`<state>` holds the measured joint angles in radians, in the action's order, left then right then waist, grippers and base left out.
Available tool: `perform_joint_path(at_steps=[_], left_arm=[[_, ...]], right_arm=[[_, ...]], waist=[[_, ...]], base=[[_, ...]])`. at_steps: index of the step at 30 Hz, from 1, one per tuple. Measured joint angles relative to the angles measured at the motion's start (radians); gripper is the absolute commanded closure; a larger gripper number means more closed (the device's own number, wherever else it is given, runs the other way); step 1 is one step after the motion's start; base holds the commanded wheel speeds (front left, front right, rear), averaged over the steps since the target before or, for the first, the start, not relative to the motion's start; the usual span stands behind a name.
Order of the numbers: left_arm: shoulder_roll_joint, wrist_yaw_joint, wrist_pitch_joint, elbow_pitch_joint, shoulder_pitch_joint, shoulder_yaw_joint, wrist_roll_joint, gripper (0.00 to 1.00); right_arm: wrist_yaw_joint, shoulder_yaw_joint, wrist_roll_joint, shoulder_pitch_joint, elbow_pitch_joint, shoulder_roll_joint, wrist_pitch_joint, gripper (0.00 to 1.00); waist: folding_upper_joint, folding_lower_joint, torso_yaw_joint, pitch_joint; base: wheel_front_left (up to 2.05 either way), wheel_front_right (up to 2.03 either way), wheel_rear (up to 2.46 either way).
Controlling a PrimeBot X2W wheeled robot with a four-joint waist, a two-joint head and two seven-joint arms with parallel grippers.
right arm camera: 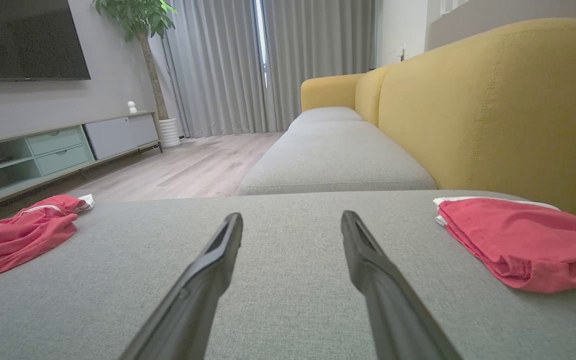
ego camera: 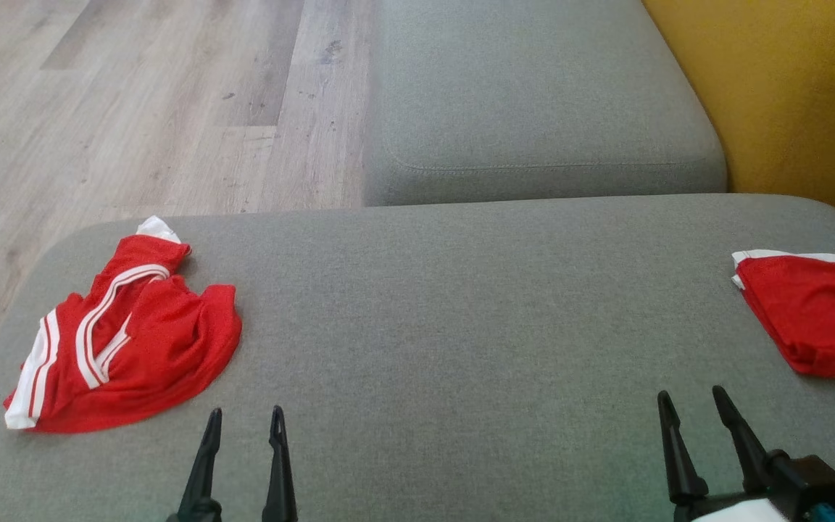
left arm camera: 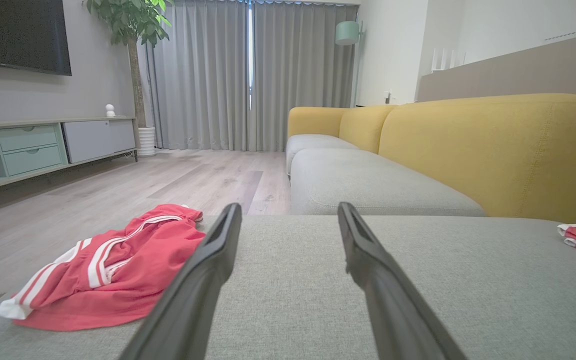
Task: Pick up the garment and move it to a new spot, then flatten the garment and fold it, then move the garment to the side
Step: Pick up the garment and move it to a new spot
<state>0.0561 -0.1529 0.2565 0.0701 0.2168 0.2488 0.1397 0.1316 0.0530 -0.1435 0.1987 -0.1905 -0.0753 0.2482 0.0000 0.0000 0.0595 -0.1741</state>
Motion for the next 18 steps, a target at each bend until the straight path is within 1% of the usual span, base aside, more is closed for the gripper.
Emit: perform_joint_path(at_steps=[4,11,18], left_arm=[[0.0,0.003,0.0,0.003,0.0,-0.006,-0.007,0.0],[0.0,-0.011,0.0,0.016,0.0,-0.006,-0.007,0.0],[0.0,-0.011,0.0,0.022,0.0,-0.019,-0.004,0.0]], right_arm=[[0.0,-0.001,-0.007,0.0,-0.015,0.0,0.0,0.0],[0.0,0.001,-0.007,0.0,-0.023,0.0,0.0,0.0],[0.0,0.001,-0.007,0.0,-0.033,0.0,0.0,0.0]], waist=[[0.0,0.0,0.0,0.002],[0.0,0.0,-0.004,0.01],[0.0,0.0,-0.011,0.011]], base=[[0.0,0.0,0.0],[0.0,0.0,0.0],[0.0,0.0,0.0]])
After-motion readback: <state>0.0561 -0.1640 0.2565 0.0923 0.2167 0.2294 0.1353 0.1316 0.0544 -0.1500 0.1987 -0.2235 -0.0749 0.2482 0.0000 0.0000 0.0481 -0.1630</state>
